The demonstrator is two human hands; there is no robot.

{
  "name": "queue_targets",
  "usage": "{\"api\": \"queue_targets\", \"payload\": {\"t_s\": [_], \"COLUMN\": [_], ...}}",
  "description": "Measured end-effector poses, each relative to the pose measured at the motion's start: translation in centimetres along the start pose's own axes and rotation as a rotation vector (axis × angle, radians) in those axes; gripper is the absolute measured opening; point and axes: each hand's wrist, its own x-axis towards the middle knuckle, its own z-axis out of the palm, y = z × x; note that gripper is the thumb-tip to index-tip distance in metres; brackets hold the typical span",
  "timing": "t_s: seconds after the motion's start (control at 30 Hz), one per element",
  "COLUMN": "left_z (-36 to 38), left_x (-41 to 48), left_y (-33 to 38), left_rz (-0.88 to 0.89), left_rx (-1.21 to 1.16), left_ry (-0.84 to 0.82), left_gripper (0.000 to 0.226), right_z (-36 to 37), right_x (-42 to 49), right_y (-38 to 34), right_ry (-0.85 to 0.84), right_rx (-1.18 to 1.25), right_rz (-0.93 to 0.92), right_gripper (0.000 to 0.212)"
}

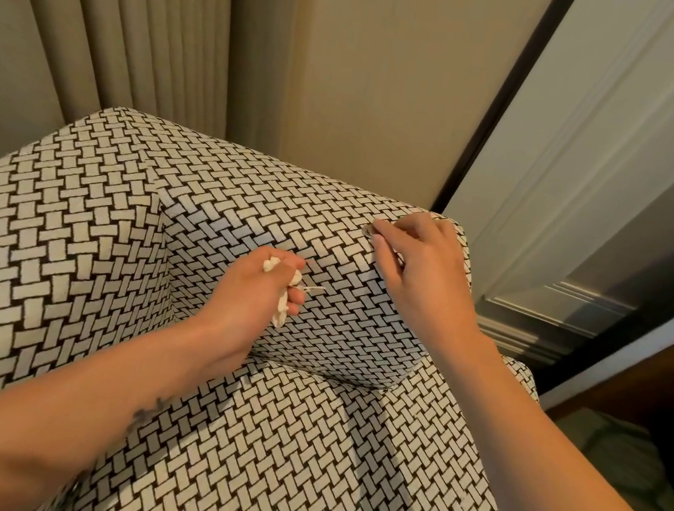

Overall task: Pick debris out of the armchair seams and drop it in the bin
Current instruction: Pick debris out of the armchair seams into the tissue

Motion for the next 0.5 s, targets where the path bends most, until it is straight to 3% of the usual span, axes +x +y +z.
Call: {"api": "queue_targets", "payload": {"t_s": [0.5], "left_z": [-0.2], "left_x": [0.3], "left_y": [-0.2], "left_rz": [0.006], "left_rx": [0.027], "left_ry": [0.010], "left_gripper": [0.019], "right_z": [0.6], "right_x": [1.3], "right_y": [-1.4], "right_ry": [0.050], "right_rx": [0.117], "right_rz": [0.116], "right_gripper": [0.023]}}
